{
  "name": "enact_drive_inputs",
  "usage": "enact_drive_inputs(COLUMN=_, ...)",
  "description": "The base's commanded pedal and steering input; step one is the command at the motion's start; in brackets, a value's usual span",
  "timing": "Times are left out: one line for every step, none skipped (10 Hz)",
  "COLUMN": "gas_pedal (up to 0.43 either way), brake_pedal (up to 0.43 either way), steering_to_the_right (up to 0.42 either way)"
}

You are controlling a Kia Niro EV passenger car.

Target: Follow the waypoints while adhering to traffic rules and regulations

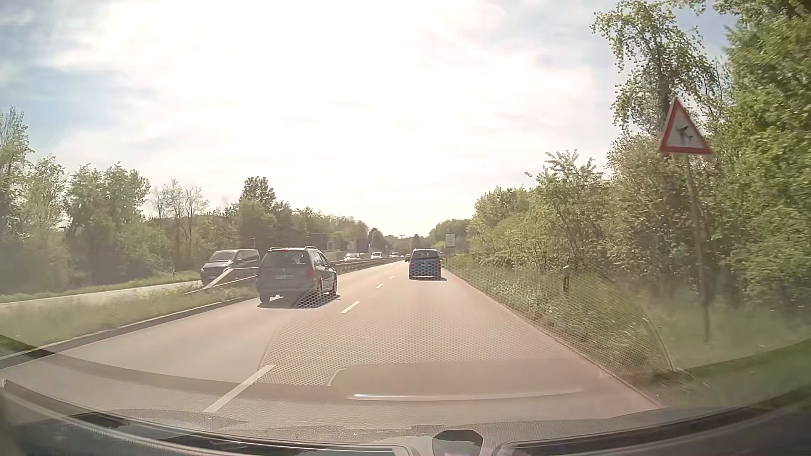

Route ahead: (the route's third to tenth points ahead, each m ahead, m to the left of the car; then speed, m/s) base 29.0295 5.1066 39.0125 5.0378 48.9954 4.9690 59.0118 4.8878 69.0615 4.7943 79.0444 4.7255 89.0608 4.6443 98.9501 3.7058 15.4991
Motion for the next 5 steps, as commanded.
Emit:
enact_drive_inputs(gas_pedal=0.150, brake_pedal=0.000, steering_to_the_right=-0.001)
enact_drive_inputs(gas_pedal=0.150, brake_pedal=0.000, steering_to_the_right=-0.001)
enact_drive_inputs(gas_pedal=0.150, brake_pedal=0.000, steering_to_the_right=-0.001)
enact_drive_inputs(gas_pedal=0.150, brake_pedal=0.000, steering_to_the_right=-0.001)
enact_drive_inputs(gas_pedal=0.150, brake_pedal=0.000, steering_to_the_right=-0.001)
